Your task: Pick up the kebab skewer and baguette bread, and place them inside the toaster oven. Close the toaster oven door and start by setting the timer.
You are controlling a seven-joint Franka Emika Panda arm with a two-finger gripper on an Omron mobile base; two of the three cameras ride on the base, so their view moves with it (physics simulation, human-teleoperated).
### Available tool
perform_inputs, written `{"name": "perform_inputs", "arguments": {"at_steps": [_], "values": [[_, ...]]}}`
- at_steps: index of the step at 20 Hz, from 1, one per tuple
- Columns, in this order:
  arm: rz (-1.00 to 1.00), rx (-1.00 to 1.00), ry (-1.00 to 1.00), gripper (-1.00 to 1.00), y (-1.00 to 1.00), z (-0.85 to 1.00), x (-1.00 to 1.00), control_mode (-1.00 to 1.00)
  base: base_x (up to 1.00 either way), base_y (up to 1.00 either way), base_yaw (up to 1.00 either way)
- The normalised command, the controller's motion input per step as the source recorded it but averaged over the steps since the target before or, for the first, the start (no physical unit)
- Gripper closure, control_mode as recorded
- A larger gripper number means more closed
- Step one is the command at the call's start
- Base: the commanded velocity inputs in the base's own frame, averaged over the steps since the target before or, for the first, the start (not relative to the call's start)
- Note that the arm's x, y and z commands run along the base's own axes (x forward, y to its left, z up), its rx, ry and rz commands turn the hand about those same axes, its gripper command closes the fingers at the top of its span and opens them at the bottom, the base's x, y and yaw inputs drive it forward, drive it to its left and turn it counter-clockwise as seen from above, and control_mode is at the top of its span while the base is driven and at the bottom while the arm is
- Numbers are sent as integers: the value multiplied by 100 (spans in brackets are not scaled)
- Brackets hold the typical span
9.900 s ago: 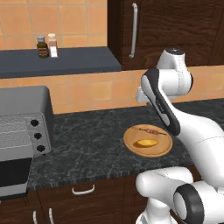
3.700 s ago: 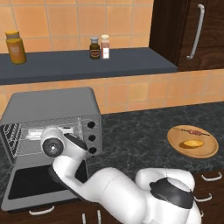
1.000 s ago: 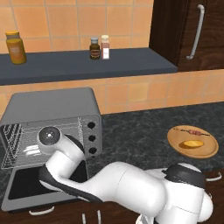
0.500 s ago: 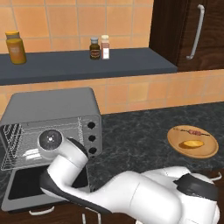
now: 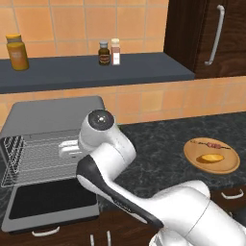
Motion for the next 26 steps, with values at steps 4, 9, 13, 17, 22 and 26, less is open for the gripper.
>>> {"name": "perform_inputs", "arguments": {"at_steps": [4, 9, 13, 17, 22, 26], "values": [[0, 3, 13, -100, -100, 42, -20, -100, 0, 0, 0], [0, 2, 16, -100, -100, 23, -28, -100, 0, 0, 0], [0, 0, 13, -100, -100, 0, -34, -100, 0, 0, 0], [0, 0, 14, -100, -100, -1, -40, -100, 0, 0, 0], [0, 0, 12, -100, -100, 0, -13, -100, 0, 0, 0], [0, 0, 3, -100, -100, 0, 0, -100, 0, 0, 0]]}}
